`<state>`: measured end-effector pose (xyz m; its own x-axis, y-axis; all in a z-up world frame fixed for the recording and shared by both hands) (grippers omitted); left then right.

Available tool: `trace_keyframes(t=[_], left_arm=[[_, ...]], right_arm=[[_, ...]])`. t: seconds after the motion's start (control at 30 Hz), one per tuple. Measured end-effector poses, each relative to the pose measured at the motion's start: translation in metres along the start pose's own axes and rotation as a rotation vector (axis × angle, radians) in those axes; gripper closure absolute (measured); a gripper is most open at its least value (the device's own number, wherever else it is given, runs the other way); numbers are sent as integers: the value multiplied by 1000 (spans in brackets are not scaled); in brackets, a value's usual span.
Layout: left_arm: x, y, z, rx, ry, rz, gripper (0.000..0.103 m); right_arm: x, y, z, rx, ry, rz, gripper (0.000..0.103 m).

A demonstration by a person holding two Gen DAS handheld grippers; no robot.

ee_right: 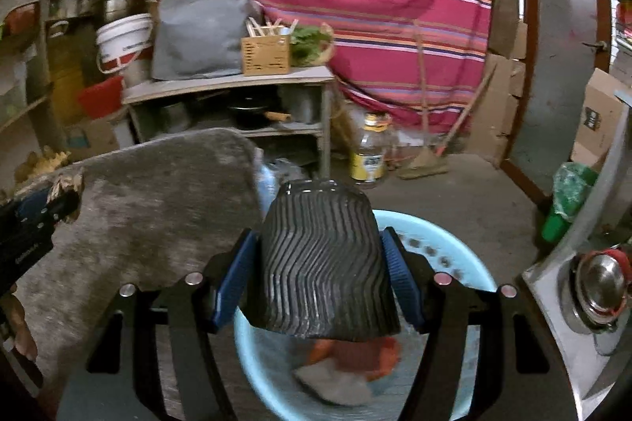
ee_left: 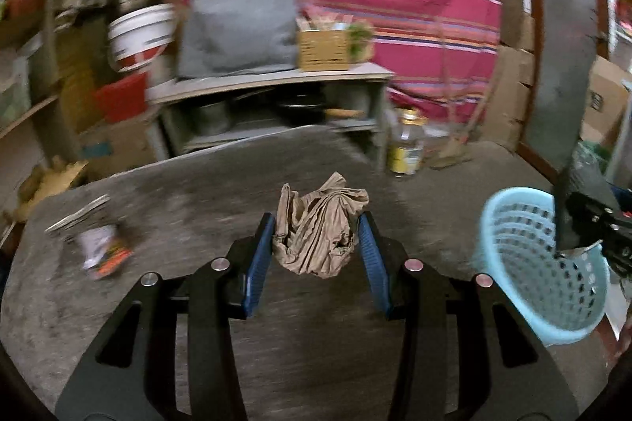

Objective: Collect trash
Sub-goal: 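Carry both items over the blue basket and open both tools to drop them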

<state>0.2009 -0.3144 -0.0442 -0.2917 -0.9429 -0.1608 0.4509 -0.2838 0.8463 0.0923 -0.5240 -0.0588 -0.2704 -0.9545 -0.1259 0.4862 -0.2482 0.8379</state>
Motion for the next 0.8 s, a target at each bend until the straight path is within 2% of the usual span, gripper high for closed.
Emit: trace_keyframes(t=[0.13, 0.23, 0.37, 0.57, 0.8], left_arm=[[56, 5, 7, 18, -74, -48, 61], [101, 7, 12, 28, -125, -81, 61], [142, 7, 19, 38, -178, -106, 61], [179, 9, 21, 38, -233, -133, 60], [197, 8, 11, 8, -256, -145, 58]], right_arm=[[34, -2, 6, -1, -64, -11, 39], [54, -3, 11, 6, -76, -42, 39], [81, -7, 18, 18, -93, -94, 39], [104, -13, 22, 16, -102, -132, 39], [118, -19, 25, 14, -118, -161, 39]])
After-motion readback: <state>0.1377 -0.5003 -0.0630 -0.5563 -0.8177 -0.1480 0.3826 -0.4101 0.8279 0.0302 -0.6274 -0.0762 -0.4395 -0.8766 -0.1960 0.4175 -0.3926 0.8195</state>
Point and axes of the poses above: each gripper's, at about its wrist camera, not at the fingertips, and z roughly against the way its jaws point, x to its right, y to its top, the point moved 6 cm from there along -z, roughly the way its jaws point, and after that the axes turned 11 degrees about y, right-handed, at the moved point
